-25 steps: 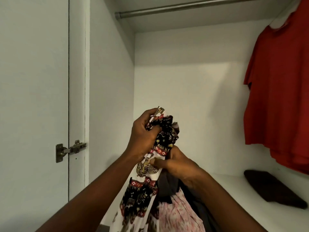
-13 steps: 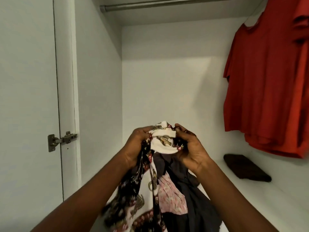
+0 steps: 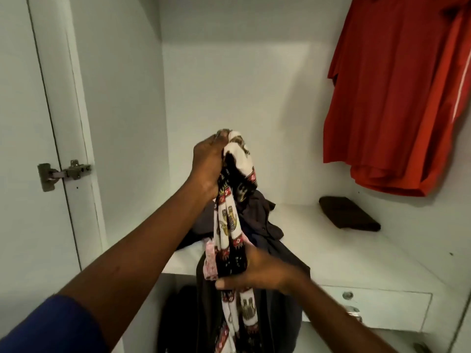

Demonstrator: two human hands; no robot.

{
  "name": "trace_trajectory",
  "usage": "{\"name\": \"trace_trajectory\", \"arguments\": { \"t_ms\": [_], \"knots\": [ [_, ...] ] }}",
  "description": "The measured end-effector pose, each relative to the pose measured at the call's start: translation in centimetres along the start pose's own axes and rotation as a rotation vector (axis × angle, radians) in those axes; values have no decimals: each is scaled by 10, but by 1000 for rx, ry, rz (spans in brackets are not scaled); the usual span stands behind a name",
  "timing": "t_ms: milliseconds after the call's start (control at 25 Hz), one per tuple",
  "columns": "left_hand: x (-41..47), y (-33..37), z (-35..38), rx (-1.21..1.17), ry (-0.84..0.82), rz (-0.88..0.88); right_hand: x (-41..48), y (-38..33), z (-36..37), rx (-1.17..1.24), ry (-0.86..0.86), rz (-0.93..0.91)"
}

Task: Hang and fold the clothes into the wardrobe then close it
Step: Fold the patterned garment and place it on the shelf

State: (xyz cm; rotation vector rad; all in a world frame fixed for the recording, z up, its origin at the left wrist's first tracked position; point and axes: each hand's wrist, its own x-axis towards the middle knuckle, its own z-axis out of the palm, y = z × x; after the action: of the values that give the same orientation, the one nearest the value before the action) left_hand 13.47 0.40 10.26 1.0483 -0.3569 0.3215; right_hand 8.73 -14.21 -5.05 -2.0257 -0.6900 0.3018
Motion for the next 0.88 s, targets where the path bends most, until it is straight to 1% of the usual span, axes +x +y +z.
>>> {"name": "trace_trajectory", "arguments": {
  "t_ms": [80, 160, 240, 280, 360, 400, 440, 480, 520, 560, 600, 640, 680, 720, 760, 800, 840, 880],
  "knots": [
    [2, 7, 16, 2, 53, 90, 9, 35, 29, -85, 5, 105],
    [4, 12, 23, 108, 122, 185, 17, 47, 33, -84, 41, 208],
    [4, 12, 11, 314, 142, 284, 21, 39, 19, 38, 190, 280],
    [5, 9, -1, 497, 131, 325, 22, 31, 8, 185, 298, 277],
    [-1, -8, -29, 898, 89, 337, 24, 5, -22, 597, 456, 254],
    [-7, -21, -41, 1053, 58, 291, 26, -13, -39, 781, 491, 234],
    [-15, -36, -51, 1143, 28, 224, 27, -31, -57, 914, 509, 198],
    [-25, -49, -59, 1170, 6, 166, 30, -49, -74, 989, 540, 152],
    [-37, -62, -66, 1155, 2, 143, 32, -67, -89, 1025, 588, 104],
    [-50, -73, -73, 1118, 22, 188, 32, -84, -101, 1050, 643, 59],
    [-64, -82, -77, 1094, 45, 282, 33, -97, -111, 1080, 689, 25],
    [-76, -91, -81, 1102, 35, 373, 33, -108, -118, 1093, 715, -7],
    [-86, -98, -81, 1139, -23, 412, 33, -118, -123, 1099, 718, -44],
    [-95, -104, -79, 1180, -111, 371, 31, -129, -126, 1108, 709, -78],
    [-101, -109, -72, 1200, -197, 258, 30, -138, -127, 1100, 715, -112],
    [-102, -114, -66, 1171, -262, 123, 30, -145, -126, 1081, 713, -146],
    [-100, -116, -62, 1079, -298, 14, 30, -149, -126, 1059, 711, -166],
    [-93, -115, -58, 947, -293, -67, 29, -149, -126, 1049, 693, -181]
  ]
}}
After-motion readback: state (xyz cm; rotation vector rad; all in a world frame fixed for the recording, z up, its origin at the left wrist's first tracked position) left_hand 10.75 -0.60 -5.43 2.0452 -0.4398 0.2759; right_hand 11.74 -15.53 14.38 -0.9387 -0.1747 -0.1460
